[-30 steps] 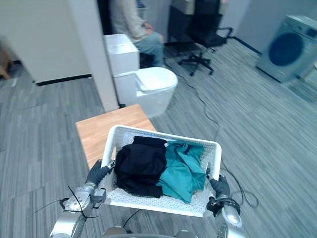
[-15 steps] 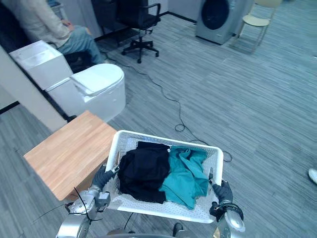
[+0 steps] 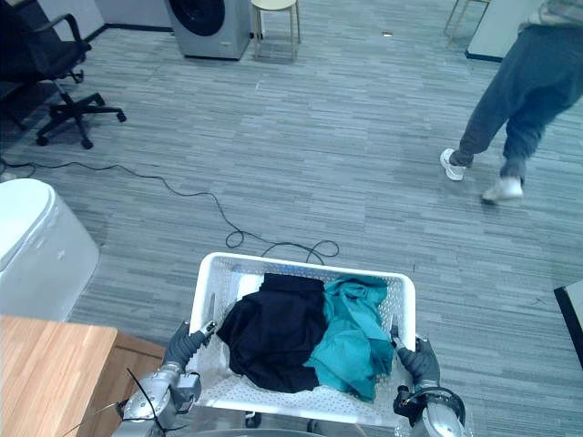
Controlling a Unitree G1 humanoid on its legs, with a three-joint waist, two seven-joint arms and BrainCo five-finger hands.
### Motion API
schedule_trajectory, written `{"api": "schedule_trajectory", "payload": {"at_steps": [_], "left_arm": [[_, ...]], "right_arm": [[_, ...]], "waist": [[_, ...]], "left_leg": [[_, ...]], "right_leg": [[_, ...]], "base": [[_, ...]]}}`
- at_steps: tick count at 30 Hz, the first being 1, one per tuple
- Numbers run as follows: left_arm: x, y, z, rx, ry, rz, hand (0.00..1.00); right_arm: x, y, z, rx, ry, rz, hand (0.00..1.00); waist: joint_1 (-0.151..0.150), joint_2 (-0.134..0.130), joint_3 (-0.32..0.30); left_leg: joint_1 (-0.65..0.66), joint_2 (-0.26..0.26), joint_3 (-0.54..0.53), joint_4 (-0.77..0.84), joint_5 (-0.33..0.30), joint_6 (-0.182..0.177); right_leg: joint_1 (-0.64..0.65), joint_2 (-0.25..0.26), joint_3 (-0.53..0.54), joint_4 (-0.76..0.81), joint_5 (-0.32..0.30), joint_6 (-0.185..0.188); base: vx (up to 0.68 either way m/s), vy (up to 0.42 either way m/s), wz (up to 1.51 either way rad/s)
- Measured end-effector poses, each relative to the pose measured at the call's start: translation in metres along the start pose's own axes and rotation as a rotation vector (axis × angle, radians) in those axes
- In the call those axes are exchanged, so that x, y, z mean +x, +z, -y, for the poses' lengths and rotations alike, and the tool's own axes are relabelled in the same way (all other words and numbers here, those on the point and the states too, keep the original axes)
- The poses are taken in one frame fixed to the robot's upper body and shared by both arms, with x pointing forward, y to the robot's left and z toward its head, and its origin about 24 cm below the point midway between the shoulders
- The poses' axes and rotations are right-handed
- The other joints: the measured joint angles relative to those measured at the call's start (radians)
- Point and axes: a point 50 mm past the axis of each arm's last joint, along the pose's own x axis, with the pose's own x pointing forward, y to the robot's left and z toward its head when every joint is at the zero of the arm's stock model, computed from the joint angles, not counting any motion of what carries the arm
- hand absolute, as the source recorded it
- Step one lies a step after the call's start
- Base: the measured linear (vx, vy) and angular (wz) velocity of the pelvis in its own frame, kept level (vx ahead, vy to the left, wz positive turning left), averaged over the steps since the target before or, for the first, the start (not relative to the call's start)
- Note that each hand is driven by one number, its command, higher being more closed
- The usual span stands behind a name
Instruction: Pick up the laundry basket with both hands and put the clothes into the washing machine.
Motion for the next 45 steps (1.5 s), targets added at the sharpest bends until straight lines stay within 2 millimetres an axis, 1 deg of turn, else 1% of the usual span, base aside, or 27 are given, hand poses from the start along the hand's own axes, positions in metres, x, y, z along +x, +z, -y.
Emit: {"api": "schedule_trajectory", "payload": {"at_steps": [2,3,4,5,8,12,14,15,16,17,18,21,22,24,25,27,30,31,32,34,35,36,37,38,40,42,45], "left_arm": [[-0.007,0.001,-0.007,0.006,0.027,0.005,1.0],[-0.007,0.006,-0.008,0.011,0.031,0.027,1.0],[-0.006,0.007,-0.007,0.016,0.025,0.034,1.0],[-0.004,0.01,-0.005,0.021,0.015,0.044,1.0],[0.0,0.015,-0.002,0.023,0.0,0.063,1.0],[0.009,0.03,0.002,0.03,-0.018,0.119,1.0],[0.014,0.035,0.007,0.042,-0.042,0.137,1.0],[0.014,0.035,0.007,0.043,-0.042,0.134,1.0],[0.016,0.029,0.011,0.019,-0.036,0.111,1.0],[0.018,0.031,0.012,0.018,-0.036,0.117,1.0],[0.019,0.032,0.014,0.017,-0.042,0.12,1.0],[0.019,0.029,0.014,0.008,-0.04,0.112,1.0],[0.019,0.03,0.013,0.006,-0.035,0.116,1.0],[0.018,0.028,0.007,0.004,-0.013,0.111,1.0],[0.016,0.026,0.005,0.002,-0.003,0.107,1.0],[0.011,0.02,0.0,-0.015,0.017,0.087,1.0],[0.006,0.016,0.005,-0.053,0.019,0.079,1.0],[0.005,0.015,0.005,-0.054,0.022,0.074,1.0],[0.003,0.012,0.001,-0.041,0.032,0.06,1.0],[-0.001,0.013,-0.001,-0.039,0.044,0.066,1.0],[-0.006,0.012,-0.003,-0.017,0.042,0.062,1.0],[-0.007,0.012,-0.002,-0.012,0.036,0.061,1.0],[-0.007,0.013,-0.007,0.014,0.04,0.062,1.0],[-0.002,0.02,-0.003,0.018,0.026,0.084,1.0],[0.002,0.025,0.0,0.014,0.022,0.103,1.0],[0.004,0.026,0.005,0.015,0.0,0.105,1.0],[0.014,0.029,0.006,0.029,-0.01,0.112,1.0]], "right_arm": [[-0.003,-0.002,-0.002,-0.002,0.009,-0.006,1.0],[-0.002,0.002,-0.005,0.007,0.013,0.014,1.0],[-0.002,0.003,-0.004,0.01,0.007,0.017,1.0],[-0.002,0.002,-0.002,0.021,-0.006,0.017,1.0],[-0.001,0.005,0.0,0.024,-0.015,0.033,1.0],[0.004,0.015,-0.002,0.055,-0.026,0.081,1.0],[0.007,0.02,0.0,0.065,-0.041,0.101,1.0],[0.006,0.018,0.0,0.064,-0.043,0.097,1.0],[0.009,0.02,0.004,0.04,-0.043,0.092,1.0],[0.011,0.024,0.004,0.032,-0.037,0.102,1.0],[0.011,0.024,0.005,0.034,-0.043,0.104,1.0],[0.008,0.024,0.003,0.031,-0.042,0.106,1.0],[0.01,0.025,0.001,0.028,-0.036,0.11,1.0],[0.01,0.024,-0.004,0.026,-0.022,0.107,1.0],[0.011,0.024,-0.005,0.022,-0.021,0.106,1.0],[0.013,0.027,-0.009,-0.003,0.006,0.109,1.0],[0.014,0.031,-0.004,-0.03,0.001,0.12,1.0],[0.014,0.03,-0.005,-0.028,0.001,0.114,1.0],[0.013,0.025,-0.007,-0.027,-0.001,0.095,1.0],[0.018,0.028,-0.01,-0.031,0.01,0.099,1.0],[0.012,0.019,-0.012,-0.025,0.009,0.074,1.0],[0.007,0.016,-0.009,-0.021,-0.001,0.069,1.0],[0.004,0.011,-0.01,0.0,-0.014,0.06,1.0],[0.004,0.012,-0.009,0.006,-0.022,0.072,1.0],[0.009,0.019,-0.01,0.003,-0.024,0.099,1.0],[0.007,0.02,-0.002,-0.012,-0.057,0.104,1.0],[0.007,0.021,-0.003,-0.002,-0.069,0.118,1.0]], "waist": [[-0.01,-0.061,-0.043],[-0.002,-0.072,-0.038],[-0.005,-0.075,-0.036],[-0.019,-0.071,-0.025],[-0.04,-0.015,-0.001],[-0.066,0.008,0.007],[-0.074,0.003,0.0],[-0.083,-0.002,-0.003],[-0.092,0.039,-0.013],[-0.091,0.041,-0.016],[-0.094,0.042,-0.016],[-0.086,0.07,-0.004],[-0.073,0.08,0.007],[-0.012,0.075,0.019],[-0.002,0.073,0.019],[0.02,0.07,0.022],[0.019,0.065,0.016],[0.025,0.041,0.008],[0.023,-0.017,-0.029],[0.024,-0.014,-0.005],[0.032,-0.036,-0.009],[0.041,-0.074,-0.025],[0.023,-0.13,-0.047],[-0.019,-0.136,-0.047],[-0.041,-0.103,-0.015],[-0.044,-0.034,0.008],[-0.092,0.033,-0.004]], "left_leg": [[0.057,-0.059,0.076,-0.015,-0.049,0.041],[0.103,-0.085,0.107,-0.023,-0.074,0.063],[0.132,-0.102,0.115,-0.033,-0.08,0.071],[0.217,-0.137,0.116,-0.07,-0.094,0.092],[0.42,-0.153,0.096,-0.199,-0.1,0.102],[0.57,-0.149,0.042,-0.359,-0.092,0.08],[0.652,-0.132,0.023,-0.389,-0.112,0.033],[0.67,-0.13,0.006,-0.388,-0.118,0.018],[0.697,-0.087,-0.014,-0.376,-0.107,-0.011],[0.685,-0.077,-0.041,-0.312,-0.062,-0.066],[0.668,-0.072,-0.053,-0.25,-0.028,-0.066],[0.383,-0.005,-0.121,0.393,0.398,-0.116],[0.282,0.005,-0.129,0.571,0.378,-0.097],[0.103,0.015,-0.11,0.729,0.267,-0.008],[0.069,0.021,-0.091,0.71,0.233,0.0],[-0.045,0.053,-0.003,0.456,0.13,0.022],[-0.058,0.028,0.114,-0.134,0.172,-0.019],[-0.059,0.006,0.128,-0.147,0.209,-0.021],[-0.052,-0.056,0.17,-0.132,0.206,0.014],[-0.09,0.05,0.184,0.166,0.195,0.113],[-0.073,-0.007,0.199,0.196,0.152,0.076],[-0.008,-0.054,0.217,0.098,0.133,0.123],[0.09,-0.13,0.218,-0.008,0.04,0.117],[0.147,-0.158,0.2,-0.056,-0.028,0.155],[0.259,-0.158,0.197,-0.099,-0.025,0.148],[0.405,-0.149,0.17,-0.197,-0.025,0.147],[0.581,-0.128,0.127,-0.335,-0.018,0.102]], "right_leg": [[-0.022,-0.056,0.013,0.126,-0.032,0.08],[-0.111,-0.061,-0.01,0.371,0.0,0.233],[-0.159,-0.066,-0.029,0.498,0.056,0.334],[-0.241,-0.091,-0.09,0.71,0.194,0.354],[-0.379,-0.11,-0.252,0.94,0.195,0.293],[-0.517,-0.13,-0.41,0.6,0.137,0.174],[-0.516,-0.12,-0.466,0.176,0.246,0.111],[-0.506,-0.117,-0.468,0.141,0.362,0.073],[-0.498,-0.086,-0.49,0.203,0.326,0.023],[-0.497,-0.092,-0.499,0.264,0.26,0.002],[-0.49,-0.095,-0.509,0.29,0.239,-0.01],[-0.272,-0.045,-0.52,0.176,0.159,-0.048],[-0.197,-0.014,-0.498,0.112,0.15,-0.059],[-0.044,0.014,-0.422,-0.006,0.138,-0.065],[-0.009,0.013,-0.401,-0.035,0.135,-0.06],[0.117,0.0,-0.338,-0.125,0.106,-0.052],[0.222,-0.048,-0.302,-0.172,0.024,-0.03],[0.23,-0.076,-0.293,-0.175,0.001,-0.014],[0.246,-0.139,-0.271,-0.165,-0.016,0.023],[0.277,-0.117,-0.206,-0.049,0.057,0.121],[0.244,-0.119,-0.228,0.148,0.109,0.151],[0.188,-0.137,-0.243,0.309,0.168,0.22],[0.053,-0.182,-0.269,0.579,0.432,0.269],[-0.086,-0.202,-0.291,0.792,0.507,0.247],[-0.248,-0.212,-0.31,0.928,0.412,0.223],[-0.352,-0.192,-0.336,0.86,0.281,0.171],[-0.461,-0.175,-0.434,0.308,0.238,0.123]], "base": [[0.58,0.209,-0.57],[0.56,0.191,-0.46],[0.65,0.249,-0.2],[0.54,0.194,0.12],[0.55,0.145,0.11],[0.53,0.041,0.3],[0.68,-0.084,0.45],[0.69,-0.128,0.32],[0.83,-0.176,0.22],[0.71,-0.16,0.14],[0.68,-0.187,0.23],[0.64,-0.138,0.15],[0.71,-0.093,-0.41],[0.57,-0.007,-0.84],[0.55,0.041,-0.89],[0.57,0.087,-0.64],[0.72,0.202,-0.3],[0.9,0.243,-0.26],[0.83,0.185,-0.22],[0.84,0.188,-0.36],[0.55,0.196,-0.45],[0.62,0.23,-0.04],[0.63,0.122,0.54],[0.68,0.075,0.7],[0.7,0.021,0.31],[0.67,0.026,0.01],[0.75,0.004,0.47]]}}
